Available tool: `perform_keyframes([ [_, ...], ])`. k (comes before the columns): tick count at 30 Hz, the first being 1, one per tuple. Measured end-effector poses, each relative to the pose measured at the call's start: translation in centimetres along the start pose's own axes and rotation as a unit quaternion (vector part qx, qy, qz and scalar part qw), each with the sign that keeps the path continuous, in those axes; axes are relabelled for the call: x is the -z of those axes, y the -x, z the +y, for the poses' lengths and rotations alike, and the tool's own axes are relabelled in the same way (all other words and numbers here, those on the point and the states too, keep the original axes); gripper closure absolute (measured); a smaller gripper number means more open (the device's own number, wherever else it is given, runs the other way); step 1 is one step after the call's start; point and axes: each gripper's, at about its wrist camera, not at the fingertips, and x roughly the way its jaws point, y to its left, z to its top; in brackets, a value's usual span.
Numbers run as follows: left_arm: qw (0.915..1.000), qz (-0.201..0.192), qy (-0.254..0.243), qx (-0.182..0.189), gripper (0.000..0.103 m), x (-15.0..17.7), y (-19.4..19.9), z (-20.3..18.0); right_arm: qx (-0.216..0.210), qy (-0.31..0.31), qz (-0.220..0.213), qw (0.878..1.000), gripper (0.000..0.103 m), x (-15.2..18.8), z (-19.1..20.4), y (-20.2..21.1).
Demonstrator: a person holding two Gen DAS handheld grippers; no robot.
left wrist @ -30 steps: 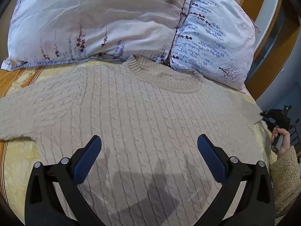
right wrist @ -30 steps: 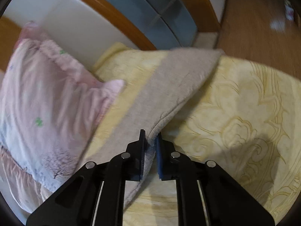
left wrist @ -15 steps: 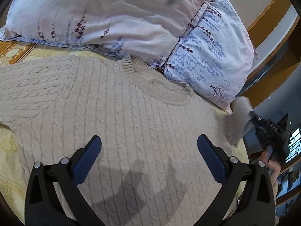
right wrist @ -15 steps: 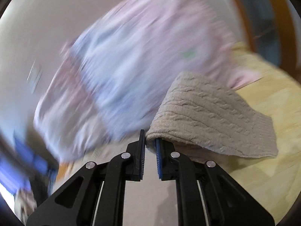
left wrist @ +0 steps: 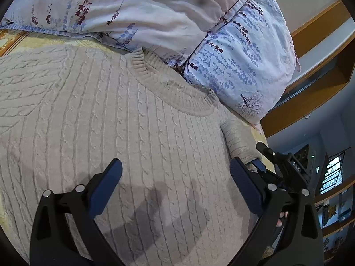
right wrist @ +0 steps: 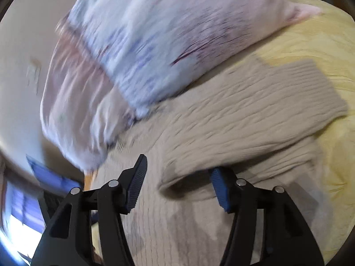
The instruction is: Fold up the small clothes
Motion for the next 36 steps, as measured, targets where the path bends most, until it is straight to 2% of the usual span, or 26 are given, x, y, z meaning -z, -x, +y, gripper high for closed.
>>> perform_keyframes([
  [2,1.0000,0.001,0.002,0.002,0.006,0.0,-0.1,0.1,0.016,-0.038,-0.019,0.999,0.046,-0.4,-1.4,0.4],
  [6,1.0000,-0.003,-0.004,-0.003,0.006,-0.2,0.2,0.3,0.062,-0.067,-0.057,0.994,0.058,-1.3,-3.2,1.6],
  [7,1.0000,-0.005,-0.006,-0.005,0.006,-0.2,0.4,0.4,0.083,-0.063,-0.067,0.992,0.060,-1.6,-3.2,1.8],
  [9,0.9999,-0.007,-0.009,-0.009,0.006,-0.4,0.7,0.6,0.117,-0.051,-0.079,0.989,0.076,-1.7,-3.5,2.4],
  [10,0.9999,-0.007,-0.010,-0.009,0.006,-0.5,0.8,0.7,0.141,-0.036,-0.088,0.985,0.081,-2.1,-2.9,2.4],
  [12,0.9999,-0.011,-0.009,-0.007,0.009,-0.7,1.2,1.0,0.161,0.006,-0.104,0.981,0.091,-2.5,-1.8,2.9],
  [13,0.9999,-0.013,-0.007,-0.006,0.009,-0.7,1.4,1.1,0.163,0.027,-0.110,0.980,0.093,-2.5,-0.9,3.0],
  [16,0.9997,-0.024,0.007,0.000,0.010,-1.0,2.1,1.9,0.111,0.121,-0.117,0.979,0.093,-1.6,5.2,2.4],
  [18,0.9993,-0.030,0.022,0.005,0.010,-1.0,2.4,2.5,0.056,0.178,-0.094,0.978,0.093,-0.3,9.3,1.3],
  [19,0.9990,-0.032,0.029,0.008,0.010,-1.0,2.4,2.7,0.012,0.221,-0.050,0.974,0.093,1.0,12.1,-0.4],
  [20,0.9986,-0.032,0.040,0.014,0.010,-1.0,2.4,3.1,-0.011,0.254,-0.003,0.967,0.092,2.3,14.1,-2.1],
  [21,0.9980,-0.031,0.051,0.019,0.010,-0.9,2.5,3.5,-0.022,0.269,0.024,0.962,0.090,3.1,15.2,-3.1],
  [22,0.9978,-0.030,0.056,0.019,0.010,-0.9,2.5,3.6,-0.037,0.287,0.064,0.955,0.084,4.5,16.3,-4.6],
  [23,0.9975,-0.027,0.063,0.019,0.010,-0.8,2.5,4.0,-0.041,0.295,0.082,0.951,0.073,5.5,16.7,-5.3],
  [24,0.9973,-0.026,0.066,0.017,0.010,-0.8,2.5,4.2,-0.041,0.293,0.083,0.952,0.060,5.8,16.7,-5.3],
  [26,0.9972,-0.025,0.069,0.012,0.010,-0.8,2.4,4.4,-0.046,0.255,0.065,0.964,0.044,5.4,15.1,-3.9],
  [29,0.9966,-0.023,0.079,0.011,0.016,-1.0,2.3,4.9,-0.038,0.170,0.041,0.984,0.044,3.3,11.2,-0.6],
  [31,0.9951,-0.018,0.095,0.018,0.020,-1.2,2.0,5.4,-0.023,0.083,0.021,0.996,0.044,2.0,7.2,2.0],
  [34,0.9939,-0.011,0.109,0.016,0.026,-1.4,1.3,5.8,-0.002,-0.038,0.012,0.999,0.048,1.5,1.3,4.4],
  [36,0.9937,-0.009,0.111,0.011,0.029,-1.5,0.9,5.9,0.008,-0.080,0.013,0.997,0.051,1.7,-1.2,4.5],
])
